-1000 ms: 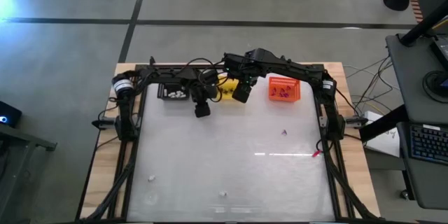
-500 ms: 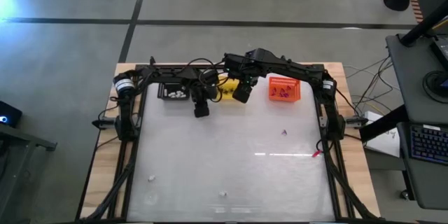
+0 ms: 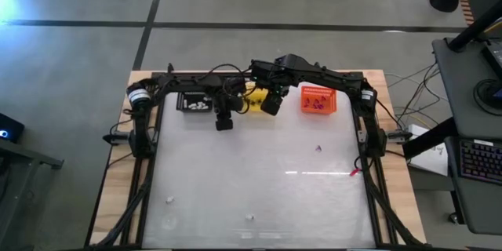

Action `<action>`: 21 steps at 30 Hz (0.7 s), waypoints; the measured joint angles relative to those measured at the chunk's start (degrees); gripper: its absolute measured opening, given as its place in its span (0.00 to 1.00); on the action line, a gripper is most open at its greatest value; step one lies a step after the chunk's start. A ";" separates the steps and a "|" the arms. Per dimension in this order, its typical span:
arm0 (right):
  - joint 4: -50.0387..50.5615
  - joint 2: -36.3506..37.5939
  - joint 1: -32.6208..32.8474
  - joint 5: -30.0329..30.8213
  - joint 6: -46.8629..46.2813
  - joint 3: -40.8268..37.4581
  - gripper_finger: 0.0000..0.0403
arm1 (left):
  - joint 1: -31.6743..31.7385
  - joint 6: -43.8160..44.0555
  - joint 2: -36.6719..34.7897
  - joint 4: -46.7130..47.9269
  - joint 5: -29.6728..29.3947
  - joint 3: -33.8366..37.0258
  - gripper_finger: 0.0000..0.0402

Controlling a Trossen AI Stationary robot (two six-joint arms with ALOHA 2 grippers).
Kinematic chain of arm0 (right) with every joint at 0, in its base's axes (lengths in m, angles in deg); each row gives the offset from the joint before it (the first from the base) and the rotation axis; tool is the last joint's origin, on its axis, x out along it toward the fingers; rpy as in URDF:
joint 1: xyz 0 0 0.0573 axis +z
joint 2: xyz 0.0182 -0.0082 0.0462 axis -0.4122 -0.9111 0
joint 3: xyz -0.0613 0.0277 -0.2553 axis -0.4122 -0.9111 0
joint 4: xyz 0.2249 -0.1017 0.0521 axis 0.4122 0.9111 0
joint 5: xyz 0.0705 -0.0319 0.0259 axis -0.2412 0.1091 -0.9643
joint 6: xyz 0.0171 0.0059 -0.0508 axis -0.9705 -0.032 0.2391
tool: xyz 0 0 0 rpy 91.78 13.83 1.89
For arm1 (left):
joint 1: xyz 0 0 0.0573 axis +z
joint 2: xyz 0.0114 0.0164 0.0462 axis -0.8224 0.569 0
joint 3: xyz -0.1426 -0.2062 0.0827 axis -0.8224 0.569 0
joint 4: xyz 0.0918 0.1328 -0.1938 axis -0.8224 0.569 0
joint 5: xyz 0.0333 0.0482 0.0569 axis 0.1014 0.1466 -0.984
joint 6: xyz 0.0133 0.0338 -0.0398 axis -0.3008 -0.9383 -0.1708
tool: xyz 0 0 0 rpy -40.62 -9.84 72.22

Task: Sort Halloween decoration
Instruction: Put the black spider toy into the yellow basket

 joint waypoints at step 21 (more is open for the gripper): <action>0.20 0.02 0.02 0.01 0.09 0.00 0.35 | 0.04 -0.33 -1.62 2.69 0.37 -1.13 0.15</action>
